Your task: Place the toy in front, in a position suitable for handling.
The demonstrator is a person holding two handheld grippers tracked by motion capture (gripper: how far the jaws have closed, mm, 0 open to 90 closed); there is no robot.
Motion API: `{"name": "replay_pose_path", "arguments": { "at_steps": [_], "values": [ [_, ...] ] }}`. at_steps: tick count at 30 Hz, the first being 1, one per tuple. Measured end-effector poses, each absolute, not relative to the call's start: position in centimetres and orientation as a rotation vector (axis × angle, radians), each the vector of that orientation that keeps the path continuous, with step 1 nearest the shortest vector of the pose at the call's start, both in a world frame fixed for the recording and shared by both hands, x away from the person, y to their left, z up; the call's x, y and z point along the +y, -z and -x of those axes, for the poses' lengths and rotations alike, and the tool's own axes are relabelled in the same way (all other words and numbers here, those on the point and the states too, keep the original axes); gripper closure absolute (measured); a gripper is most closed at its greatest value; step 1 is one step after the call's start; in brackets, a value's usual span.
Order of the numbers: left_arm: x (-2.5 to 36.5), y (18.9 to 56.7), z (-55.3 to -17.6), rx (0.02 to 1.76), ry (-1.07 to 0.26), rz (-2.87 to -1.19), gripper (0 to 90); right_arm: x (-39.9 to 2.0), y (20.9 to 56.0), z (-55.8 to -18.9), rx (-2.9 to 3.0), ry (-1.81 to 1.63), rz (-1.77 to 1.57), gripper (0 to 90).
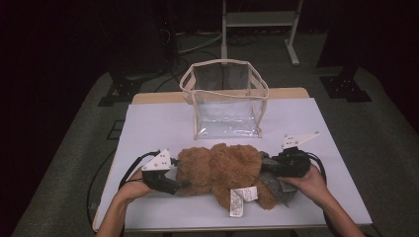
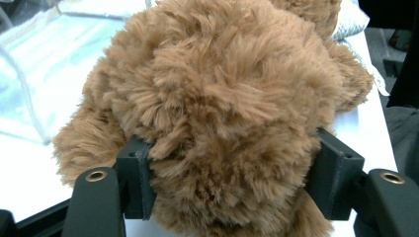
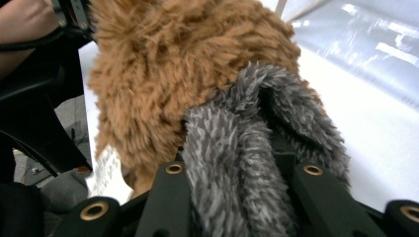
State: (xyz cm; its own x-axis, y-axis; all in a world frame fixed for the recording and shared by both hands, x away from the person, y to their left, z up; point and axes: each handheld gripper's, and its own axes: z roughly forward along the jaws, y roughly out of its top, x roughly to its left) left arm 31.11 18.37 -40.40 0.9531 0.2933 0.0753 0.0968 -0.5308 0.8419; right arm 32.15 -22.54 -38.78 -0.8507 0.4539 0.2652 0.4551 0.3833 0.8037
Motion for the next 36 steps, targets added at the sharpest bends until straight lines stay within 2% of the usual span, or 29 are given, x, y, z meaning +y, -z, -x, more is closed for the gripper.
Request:
{"name": "replay_pose_path", "arguments": {
  "at_steps": [7,16,20,23,27,36],
  "values": [
    [14.9,38.8,-32.0,0.225,-0.250,-2.054,35.3,-25.5,35.8,-31.7,-2.636,1.582,0.919,70.7],
    [7.7,36.7,-32.8,0.108,-0.269,-2.071,34.9,-31.7,31.3,-29.7,-2.775,1.579,1.037,70.6],
    [6.2,37.9,-33.1,0.109,-0.256,-2.115,34.7,-33.4,32.6,-29.4,-2.773,1.542,1.119,70.6],
    [6.4,39.2,-33.3,0.124,-0.249,-2.165,34.4,-33.4,35.3,-29.7,-2.734,1.501,1.147,70.6],
    [8.2,40.0,-33.2,0.159,-0.257,-2.197,34.1,-32.2,38.3,-30.6,-2.640,1.508,1.133,70.6],
    [13.3,40.0,-31.7,0.219,-0.309,-2.203,29.7,-27.2,41.1,-32.2,-2.660,1.421,1.048,70.4]
  ]
}}
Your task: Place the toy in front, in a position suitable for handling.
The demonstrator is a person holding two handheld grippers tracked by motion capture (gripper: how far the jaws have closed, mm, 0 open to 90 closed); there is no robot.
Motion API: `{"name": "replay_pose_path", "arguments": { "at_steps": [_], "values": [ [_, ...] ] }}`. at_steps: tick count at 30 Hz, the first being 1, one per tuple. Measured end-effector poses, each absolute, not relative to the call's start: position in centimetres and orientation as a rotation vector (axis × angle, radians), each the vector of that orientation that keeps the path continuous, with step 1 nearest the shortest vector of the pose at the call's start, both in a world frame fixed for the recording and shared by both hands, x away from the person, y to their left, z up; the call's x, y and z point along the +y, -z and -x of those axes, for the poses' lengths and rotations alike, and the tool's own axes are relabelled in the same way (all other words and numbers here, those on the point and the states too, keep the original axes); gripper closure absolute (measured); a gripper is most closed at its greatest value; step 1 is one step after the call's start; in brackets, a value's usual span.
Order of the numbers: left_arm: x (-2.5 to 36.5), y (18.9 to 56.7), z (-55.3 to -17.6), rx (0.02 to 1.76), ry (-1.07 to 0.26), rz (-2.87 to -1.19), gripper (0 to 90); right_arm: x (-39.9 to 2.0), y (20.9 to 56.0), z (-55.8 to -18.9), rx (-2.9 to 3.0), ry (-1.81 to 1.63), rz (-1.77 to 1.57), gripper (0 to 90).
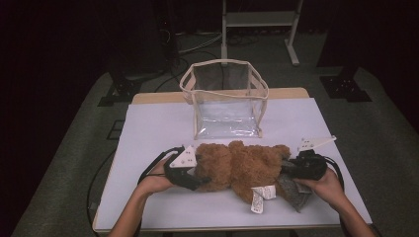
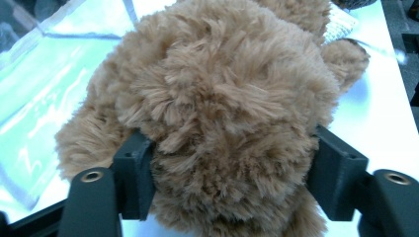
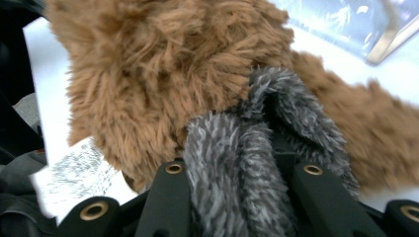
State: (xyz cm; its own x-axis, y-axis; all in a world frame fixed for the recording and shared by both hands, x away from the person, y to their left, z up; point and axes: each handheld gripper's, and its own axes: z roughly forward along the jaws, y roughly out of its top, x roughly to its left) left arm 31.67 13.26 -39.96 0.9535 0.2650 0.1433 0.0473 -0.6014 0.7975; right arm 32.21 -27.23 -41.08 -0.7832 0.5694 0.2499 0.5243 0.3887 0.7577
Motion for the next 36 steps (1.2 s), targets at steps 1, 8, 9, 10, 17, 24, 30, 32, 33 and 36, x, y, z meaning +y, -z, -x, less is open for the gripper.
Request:
{"name": "replay_pose_path", "arguments": {
  "at_steps": [1,8,9,10,17,24,30,32,33,36],
  "values": [
    [13.4,40.1,-31.5,0.219,-0.305,-2.194,27.8,-27.3,41.4,-32.4,2.572,-1.386,-1.035,70.4],
    [13.5,40.2,-31.2,0.207,-0.305,-2.180,22.0,-30.0,40.1,-32.1,2.450,-1.449,-1.104,70.2],
    [13.5,40.2,-31.2,0.208,-0.301,-2.179,21.0,-30.3,39.4,-31.9,2.431,-1.462,-1.098,70.1],
    [13.4,40.2,-31.2,0.208,-0.305,-2.181,20.3,-30.4,38.8,-31.8,2.413,-1.472,-1.088,70.1],
    [12.8,40.0,-31.1,0.201,-0.321,-2.171,19.8,-27.1,34.6,-31.8,2.428,-1.527,-0.909,69.9],
    [12.5,40.1,-30.8,0.183,-0.319,-2.169,19.8,-20.7,34.7,-33.1,2.545,-1.458,-0.748,69.3],
    [13.3,40.3,-31.1,0.200,-0.345,-2.158,16.8,-20.4,36.5,-33.2,2.537,-1.393,-0.758,68.6],
    [13.3,40.4,-31.2,0.221,-0.348,-2.154,13.6,-21.2,36.7,-33.1,2.531,-1.418,-0.771,66.7],
    [13.3,40.4,-31.3,0.220,-0.349,-2.159,13.0,-21.5,36.8,-33.0,2.528,-1.438,-0.781,64.8],
    [13.0,40.6,-31.2,0.212,-0.349,-2.172,12.9,-21.8,36.6,-32.8,2.529,-1.450,-0.782,55.0]
  ]
}}
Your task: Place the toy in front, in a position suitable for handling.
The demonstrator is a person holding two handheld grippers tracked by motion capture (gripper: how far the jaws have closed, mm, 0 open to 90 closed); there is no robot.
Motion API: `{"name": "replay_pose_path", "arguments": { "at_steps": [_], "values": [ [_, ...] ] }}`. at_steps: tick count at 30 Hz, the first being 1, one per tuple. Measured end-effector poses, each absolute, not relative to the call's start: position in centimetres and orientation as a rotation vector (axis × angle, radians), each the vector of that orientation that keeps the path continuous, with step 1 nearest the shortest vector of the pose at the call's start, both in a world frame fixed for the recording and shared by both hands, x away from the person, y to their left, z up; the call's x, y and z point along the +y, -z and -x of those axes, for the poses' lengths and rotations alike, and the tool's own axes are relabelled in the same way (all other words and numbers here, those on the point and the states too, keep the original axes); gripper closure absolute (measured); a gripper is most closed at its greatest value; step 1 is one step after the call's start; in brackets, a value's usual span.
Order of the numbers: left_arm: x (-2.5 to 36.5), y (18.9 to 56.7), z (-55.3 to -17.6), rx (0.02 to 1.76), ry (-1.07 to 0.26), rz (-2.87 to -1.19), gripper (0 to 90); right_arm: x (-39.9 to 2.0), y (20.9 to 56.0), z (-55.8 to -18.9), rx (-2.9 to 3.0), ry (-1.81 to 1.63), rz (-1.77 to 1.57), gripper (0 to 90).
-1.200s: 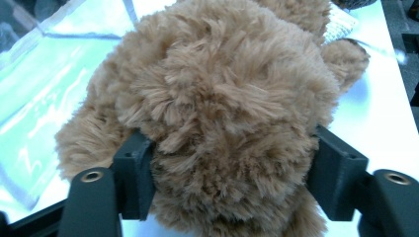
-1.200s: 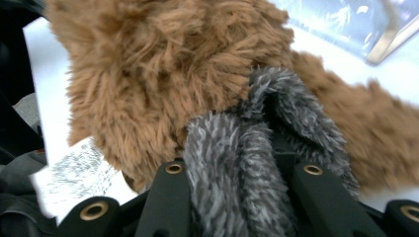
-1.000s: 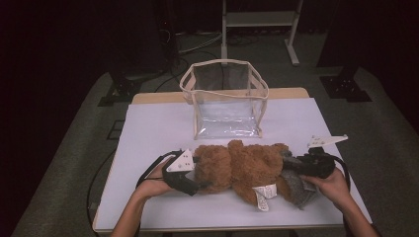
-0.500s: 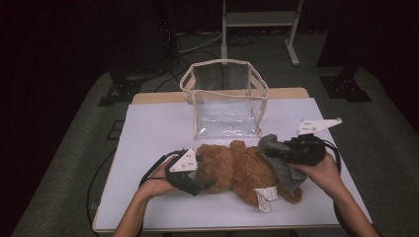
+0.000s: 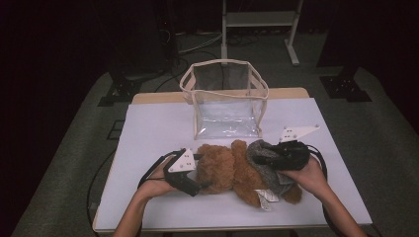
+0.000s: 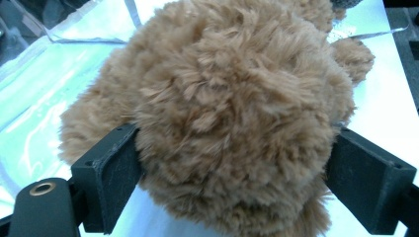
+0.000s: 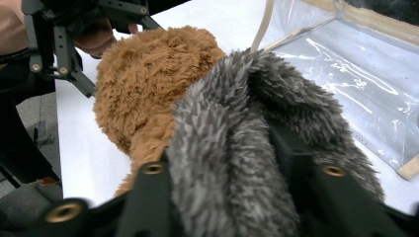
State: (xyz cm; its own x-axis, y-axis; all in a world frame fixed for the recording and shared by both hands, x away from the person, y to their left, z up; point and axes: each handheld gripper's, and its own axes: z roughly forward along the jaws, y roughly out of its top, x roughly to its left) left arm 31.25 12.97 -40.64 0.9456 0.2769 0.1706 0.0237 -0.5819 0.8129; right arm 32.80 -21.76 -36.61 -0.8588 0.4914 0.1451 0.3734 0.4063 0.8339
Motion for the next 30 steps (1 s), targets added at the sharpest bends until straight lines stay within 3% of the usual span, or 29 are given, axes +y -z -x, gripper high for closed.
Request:
{"name": "replay_pose_path", "arguments": {
  "at_steps": [3,14,17,21,25,30],
  "values": [
    [12.8,40.7,-31.2,0.215,-0.352,-2.178,11.8,-21.8,35.7,-32.5,2.530,-1.439,-0.764,46.9],
    [13.2,40.3,-31.4,0.231,-0.323,-2.167,14.8,-23.4,33.3,-31.7,2.513,-1.376,-0.711,44.0],
    [13.4,40.3,-31.3,0.221,-0.311,-2.162,23.4,-22.9,34.0,-32.0,2.544,-1.361,-0.719,48.2],
    [13.3,40.5,-31.2,0.237,-0.325,-2.152,34.3,-21.8,35.4,-32.5,2.575,-1.322,-0.740,61.9],
    [13.2,40.2,-31.2,0.243,-0.318,-2.140,37.8,-21.3,35.5,-32.9,2.545,-1.322,-0.759,70.5],
    [12.9,39.7,-30.8,0.226,-0.312,-2.122,38.8,-19.2,34.9,-33.0,2.578,-1.331,-0.700,72.0]
  ]
}}
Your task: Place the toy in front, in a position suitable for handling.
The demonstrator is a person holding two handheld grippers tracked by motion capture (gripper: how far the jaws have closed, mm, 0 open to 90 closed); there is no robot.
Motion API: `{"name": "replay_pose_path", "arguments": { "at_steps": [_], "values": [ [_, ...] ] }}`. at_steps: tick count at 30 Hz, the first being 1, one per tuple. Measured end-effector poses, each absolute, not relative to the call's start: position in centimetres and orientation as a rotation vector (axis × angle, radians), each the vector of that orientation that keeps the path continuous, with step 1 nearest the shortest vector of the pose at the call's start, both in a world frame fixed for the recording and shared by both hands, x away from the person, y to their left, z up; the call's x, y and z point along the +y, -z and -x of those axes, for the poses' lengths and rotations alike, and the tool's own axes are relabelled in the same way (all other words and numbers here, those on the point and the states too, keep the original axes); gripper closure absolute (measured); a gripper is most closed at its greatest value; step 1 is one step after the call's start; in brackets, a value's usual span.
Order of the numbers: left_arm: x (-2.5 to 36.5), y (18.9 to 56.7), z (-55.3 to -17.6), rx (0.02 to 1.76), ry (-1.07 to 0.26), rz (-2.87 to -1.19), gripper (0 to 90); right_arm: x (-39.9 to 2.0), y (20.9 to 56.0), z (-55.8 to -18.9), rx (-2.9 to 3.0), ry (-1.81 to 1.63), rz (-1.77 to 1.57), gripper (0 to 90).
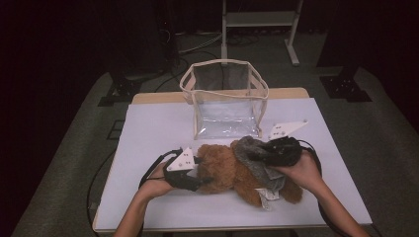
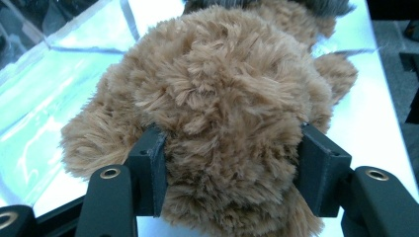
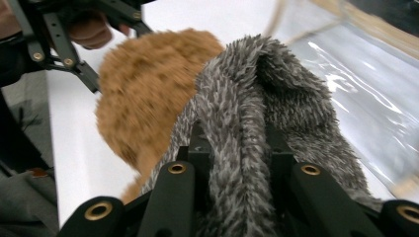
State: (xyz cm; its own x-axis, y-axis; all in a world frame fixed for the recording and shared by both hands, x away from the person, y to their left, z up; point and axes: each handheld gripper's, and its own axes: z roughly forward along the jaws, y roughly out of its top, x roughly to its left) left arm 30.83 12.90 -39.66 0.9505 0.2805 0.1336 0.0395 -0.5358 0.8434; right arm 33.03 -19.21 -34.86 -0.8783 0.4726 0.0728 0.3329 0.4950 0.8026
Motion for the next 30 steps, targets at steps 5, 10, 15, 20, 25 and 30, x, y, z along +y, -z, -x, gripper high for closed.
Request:
{"name": "replay_pose_path", "arguments": {
  "at_steps": [5,10,15,20,25,30],
  "values": [
    [12.7,39.7,-30.5,0.219,-0.315,-2.124,38.0,-16.7,34.6,-32.6,2.599,-1.386,-0.601,72.0],
    [13.3,40.1,-30.8,0.235,-0.310,-2.127,33.9,-17.5,35.5,-32.8,2.610,-1.322,-0.637,72.1],
    [14.2,40.2,-30.8,0.268,-0.310,-2.132,32.3,-19.9,35.6,-32.7,2.580,-1.347,-0.707,72.2],
    [14.0,40.6,-30.8,0.260,-0.301,-2.121,43.9,-20.4,35.3,-32.5,2.578,-1.379,-0.727,72.3],
    [13.2,40.5,-30.7,0.262,-0.299,-2.107,45.5,-18.6,34.7,-32.4,2.605,-1.463,-0.670,72.4],
    [11.8,40.4,-30.4,0.236,-0.313,-2.117,45.8,-15.6,34.4,-32.6,2.667,-1.438,-0.598,72.3]
  ]
}}
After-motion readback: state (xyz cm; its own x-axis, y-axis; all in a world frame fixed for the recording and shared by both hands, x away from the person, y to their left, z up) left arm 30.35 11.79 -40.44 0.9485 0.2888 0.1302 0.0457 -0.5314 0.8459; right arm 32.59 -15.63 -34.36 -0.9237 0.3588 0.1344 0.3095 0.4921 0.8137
